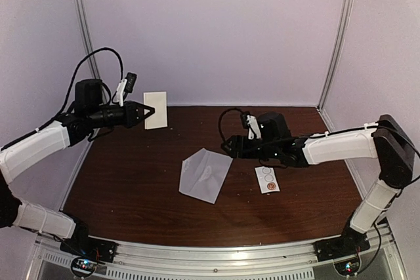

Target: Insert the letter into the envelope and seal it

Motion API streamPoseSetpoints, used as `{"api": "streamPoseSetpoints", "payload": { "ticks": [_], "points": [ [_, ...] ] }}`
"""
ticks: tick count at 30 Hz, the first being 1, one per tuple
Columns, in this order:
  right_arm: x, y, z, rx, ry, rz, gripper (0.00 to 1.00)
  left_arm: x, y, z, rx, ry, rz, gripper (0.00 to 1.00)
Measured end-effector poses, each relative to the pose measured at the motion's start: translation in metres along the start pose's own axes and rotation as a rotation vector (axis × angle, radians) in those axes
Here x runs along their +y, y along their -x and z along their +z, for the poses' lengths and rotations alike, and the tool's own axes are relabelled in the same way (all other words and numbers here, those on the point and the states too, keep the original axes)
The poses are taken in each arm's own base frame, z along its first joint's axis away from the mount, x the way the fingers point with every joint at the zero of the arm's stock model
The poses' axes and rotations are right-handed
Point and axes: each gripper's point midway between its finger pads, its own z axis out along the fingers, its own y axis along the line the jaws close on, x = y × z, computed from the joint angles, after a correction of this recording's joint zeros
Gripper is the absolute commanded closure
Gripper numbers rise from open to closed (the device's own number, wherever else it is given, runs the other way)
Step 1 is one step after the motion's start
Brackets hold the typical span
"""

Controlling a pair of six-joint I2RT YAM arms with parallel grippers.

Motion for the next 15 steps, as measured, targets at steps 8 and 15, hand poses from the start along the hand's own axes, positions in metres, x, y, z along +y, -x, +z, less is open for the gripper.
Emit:
{"api": "streamPoseSetpoints", "payload": {
  "ticks": [8,15],
  "points": [
    [-0.053,-0.030,0.038,0.106,-0.110,0.065,0.26,0.009,-0.006,-0.002,0.018,0.012,0.013,1.00],
    [-0.065,-0.043,0.063,0.151,-0.128,0.082,0.26,0.006,-0.015,0.003,0.051,-0.036,0.010,1.00]
  ]
}}
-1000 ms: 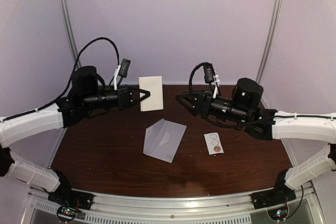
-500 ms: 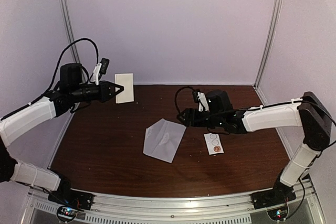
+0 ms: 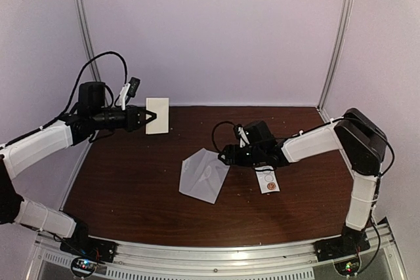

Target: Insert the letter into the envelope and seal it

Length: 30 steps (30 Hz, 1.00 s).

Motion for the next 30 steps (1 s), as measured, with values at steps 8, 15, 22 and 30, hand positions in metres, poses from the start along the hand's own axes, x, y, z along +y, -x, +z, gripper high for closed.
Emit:
{"api": "streamPoseSetpoints", "payload": {
  "ticks": [8,15,22,30],
  "points": [
    [-0.011,-0.010,0.017,0.035,-0.026,0.021,0.26,-0.001,-0.004,0.003,0.016,-0.020,-0.008,1.00],
    [-0.010,-0.009,0.023,0.037,-0.021,0.032,0.26,-0.001,-0.005,0.003,0.018,-0.021,-0.004,1.00],
    [-0.001,-0.006,0.032,0.039,0.025,0.030,0.27,-0.001,-0.005,0.003,0.018,-0.022,-0.003,1.00],
    [0.008,-0.005,0.039,0.048,0.070,0.027,0.27,-0.001,-0.005,0.003,0.019,-0.022,-0.004,1.00]
  ]
}}
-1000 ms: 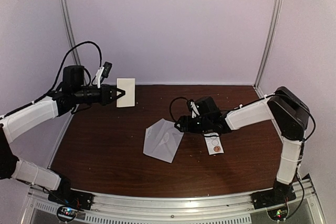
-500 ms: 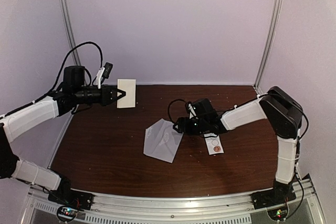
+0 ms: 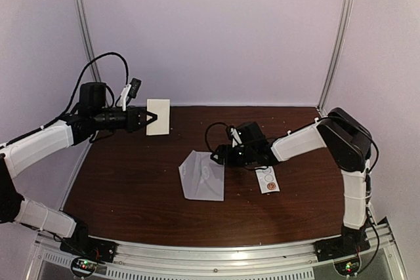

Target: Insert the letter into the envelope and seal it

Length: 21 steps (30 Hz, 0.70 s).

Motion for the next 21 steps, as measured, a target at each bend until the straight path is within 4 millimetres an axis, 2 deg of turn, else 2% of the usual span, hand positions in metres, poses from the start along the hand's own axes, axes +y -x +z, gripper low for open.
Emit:
{"api": "streamPoseSetpoints", "payload": {
  "ticks": [14,17,21],
  "points": [
    [0.017,-0.006,0.007,0.034,0.065,-0.020,0.25,0.001,-0.008,0.005,0.018,-0.022,-0.032,1.00],
    [0.018,-0.006,0.006,0.037,0.070,-0.024,0.24,-0.001,-0.016,0.008,0.025,-0.028,-0.071,1.00],
    [0.019,-0.005,0.000,0.044,0.060,-0.041,0.23,-0.013,-0.041,0.019,0.046,-0.041,-0.159,1.00]
  ]
}}
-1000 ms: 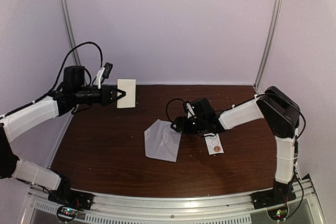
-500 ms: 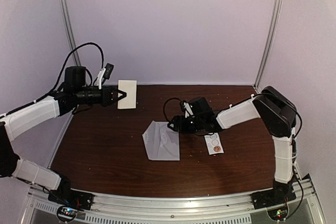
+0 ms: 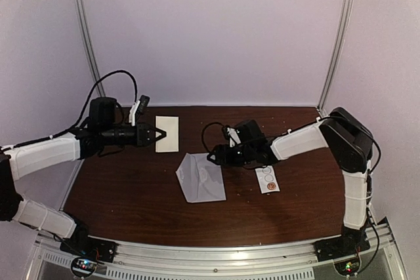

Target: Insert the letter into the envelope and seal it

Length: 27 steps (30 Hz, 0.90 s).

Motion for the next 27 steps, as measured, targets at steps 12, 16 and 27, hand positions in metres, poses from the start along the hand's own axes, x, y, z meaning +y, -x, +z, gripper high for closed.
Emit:
{"api": "streamPoseSetpoints", "payload": {
  "ticks": [12,16,27],
  "points": [
    [0.027,0.001,-0.075,-0.062,0.024,-0.016,0.25,-0.018,-0.091,0.043,0.110,0.050,-0.346,1.00],
    [0.017,-0.029,-0.078,-0.010,0.006,0.005,0.25,0.000,-0.104,0.053,0.127,0.107,-0.414,1.00],
    [0.028,-0.060,-0.069,0.045,0.030,0.007,0.25,0.030,-0.136,0.068,0.196,0.205,-0.467,1.00]
  ]
}}
